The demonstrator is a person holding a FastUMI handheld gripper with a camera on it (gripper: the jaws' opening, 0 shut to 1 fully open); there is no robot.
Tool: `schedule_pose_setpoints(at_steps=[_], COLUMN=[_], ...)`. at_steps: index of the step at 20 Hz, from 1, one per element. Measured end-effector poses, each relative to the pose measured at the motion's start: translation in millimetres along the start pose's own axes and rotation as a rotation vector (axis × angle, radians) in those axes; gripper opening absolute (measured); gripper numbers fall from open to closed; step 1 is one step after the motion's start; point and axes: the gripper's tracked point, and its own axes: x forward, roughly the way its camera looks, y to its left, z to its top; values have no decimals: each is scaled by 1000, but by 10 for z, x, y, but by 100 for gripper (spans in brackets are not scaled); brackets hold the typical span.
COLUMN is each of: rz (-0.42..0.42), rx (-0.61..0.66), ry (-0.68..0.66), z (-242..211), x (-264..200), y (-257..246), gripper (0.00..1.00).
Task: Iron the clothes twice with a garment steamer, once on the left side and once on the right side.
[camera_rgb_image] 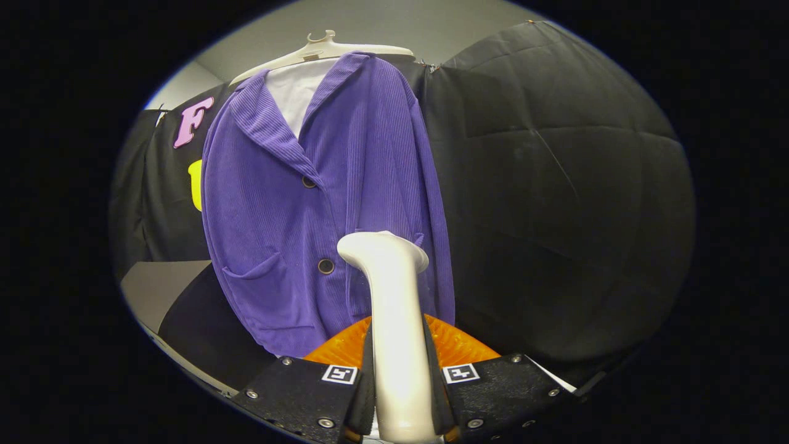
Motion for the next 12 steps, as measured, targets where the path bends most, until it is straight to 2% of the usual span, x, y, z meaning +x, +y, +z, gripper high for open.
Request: schedule_pose_setpoints(at_steps=[7, 12], rz=[60, 170], rx=[-35, -120], ry=[84, 144], z=[-452, -787], x=[-98, -332], y=[-130, 36], gripper=[36, 36])
